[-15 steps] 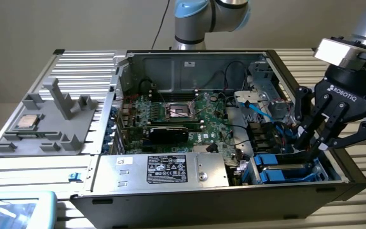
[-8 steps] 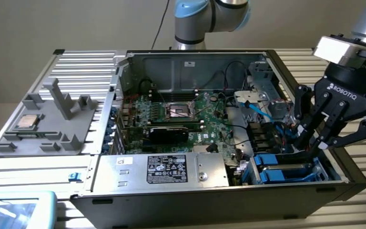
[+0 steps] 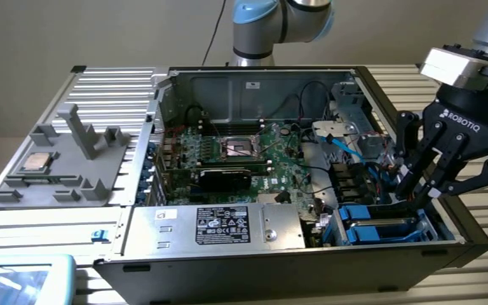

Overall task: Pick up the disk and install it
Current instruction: 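Insert the first disk wire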

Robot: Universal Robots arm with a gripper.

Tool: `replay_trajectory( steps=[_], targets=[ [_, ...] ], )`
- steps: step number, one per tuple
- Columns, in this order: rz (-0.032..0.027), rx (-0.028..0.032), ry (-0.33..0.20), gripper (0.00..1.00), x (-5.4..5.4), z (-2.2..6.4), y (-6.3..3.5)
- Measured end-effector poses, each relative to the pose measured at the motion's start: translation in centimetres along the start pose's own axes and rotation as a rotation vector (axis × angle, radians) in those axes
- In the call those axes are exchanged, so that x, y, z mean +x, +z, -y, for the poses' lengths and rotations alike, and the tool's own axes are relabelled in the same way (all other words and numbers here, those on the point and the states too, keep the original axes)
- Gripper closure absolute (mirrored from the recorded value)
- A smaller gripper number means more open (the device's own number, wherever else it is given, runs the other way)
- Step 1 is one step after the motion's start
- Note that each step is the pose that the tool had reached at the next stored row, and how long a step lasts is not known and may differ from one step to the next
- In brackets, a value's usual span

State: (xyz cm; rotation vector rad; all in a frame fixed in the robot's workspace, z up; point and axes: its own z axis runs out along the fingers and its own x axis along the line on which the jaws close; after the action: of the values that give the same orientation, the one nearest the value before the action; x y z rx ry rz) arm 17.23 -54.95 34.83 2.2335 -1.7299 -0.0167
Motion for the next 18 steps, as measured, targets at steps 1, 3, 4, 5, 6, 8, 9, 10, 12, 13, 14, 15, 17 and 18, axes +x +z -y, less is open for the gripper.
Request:
replay_trajectory(
  steps=[1,3,4,5,6,8,9,10,12,13,14,15,17,18],
  targets=[
    [0.0024,0.0011,0.0,0.69,0.0,-0.01,0.0],
    [0.0067,0.0022,-0.001,0.69,0.2,-0.07,0.06],
    [0.0087,0.0028,-0.001,0.69,0.3,-0.1,0.09],
    [0.0108,0.0034,-0.002,0.69,0.5,-0.14,0.12],
    [0.013,0.004,-0.002,0.69,0.6,-0.18,0.15],
    [0.0184,0.0056,-0.003,0.69,0.8,-0.23,0.2],
    [0.0221,0.0066,-0.004,0.69,0.8,-0.25,0.23],
    [0.0265,0.0079,-0.005,0.69,0.9,-0.28,0.25],
    [0.035,0.0102,-0.007,0.69,1.1,-0.31,0.28],
    [0.0397,0.0116,-0.007,0.69,1.1,-0.33,0.3],
    [0.043,0.0124,-0.008,0.69,1.2,-0.34,0.32],
    [0.0442,0.0126,-0.007,0.69,1.3,-0.36,0.33],
    [0.0449,0.0126,-0.006,0.69,1.4,-0.41,0.38],
    [0.045,0.0126,-0.006,0.69,1.6,-0.44,0.41]
  ],
)
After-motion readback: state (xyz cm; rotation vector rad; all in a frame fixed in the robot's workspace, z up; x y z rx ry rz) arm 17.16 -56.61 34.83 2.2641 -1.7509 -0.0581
